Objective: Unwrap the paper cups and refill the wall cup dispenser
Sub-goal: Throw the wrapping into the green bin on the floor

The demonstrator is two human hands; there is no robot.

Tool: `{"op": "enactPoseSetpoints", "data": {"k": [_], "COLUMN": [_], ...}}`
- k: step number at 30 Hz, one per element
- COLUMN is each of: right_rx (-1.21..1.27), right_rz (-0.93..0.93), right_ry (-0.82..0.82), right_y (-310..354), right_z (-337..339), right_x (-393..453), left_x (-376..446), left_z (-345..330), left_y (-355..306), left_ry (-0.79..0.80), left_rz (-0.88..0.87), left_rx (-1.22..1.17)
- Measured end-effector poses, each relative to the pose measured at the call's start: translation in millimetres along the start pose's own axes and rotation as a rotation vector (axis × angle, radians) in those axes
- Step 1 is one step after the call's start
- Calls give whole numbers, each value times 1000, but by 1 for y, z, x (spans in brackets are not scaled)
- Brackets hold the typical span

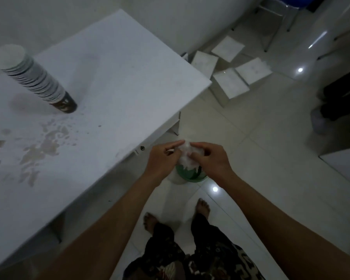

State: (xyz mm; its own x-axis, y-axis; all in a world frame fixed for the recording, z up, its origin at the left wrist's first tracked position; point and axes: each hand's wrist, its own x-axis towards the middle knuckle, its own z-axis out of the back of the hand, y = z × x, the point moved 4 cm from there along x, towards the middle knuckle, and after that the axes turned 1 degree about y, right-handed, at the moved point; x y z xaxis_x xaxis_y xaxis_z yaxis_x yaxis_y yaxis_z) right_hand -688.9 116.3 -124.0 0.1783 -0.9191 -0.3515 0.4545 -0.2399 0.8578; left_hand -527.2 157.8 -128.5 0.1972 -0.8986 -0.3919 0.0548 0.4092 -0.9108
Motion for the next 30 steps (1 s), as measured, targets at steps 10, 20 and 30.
{"op": "enactPoseSetpoints", "data": {"k": [10, 20, 30], "right_rx": [-15, -110, -254], "right_rz": [4, 7, 91], "right_ry": [11, 13, 75], "right_y": [-96, -193, -215], "right_z": [60, 52, 48], "right_x": [50, 118, 145], "left_x": [53, 121, 148], "left_z": [-99, -151, -156], "left_y": [48, 127, 140], "left_ry": [-73, -22, -50], "left_rz": [-196, -180, -144], "left_rx": [489, 601, 626]}}
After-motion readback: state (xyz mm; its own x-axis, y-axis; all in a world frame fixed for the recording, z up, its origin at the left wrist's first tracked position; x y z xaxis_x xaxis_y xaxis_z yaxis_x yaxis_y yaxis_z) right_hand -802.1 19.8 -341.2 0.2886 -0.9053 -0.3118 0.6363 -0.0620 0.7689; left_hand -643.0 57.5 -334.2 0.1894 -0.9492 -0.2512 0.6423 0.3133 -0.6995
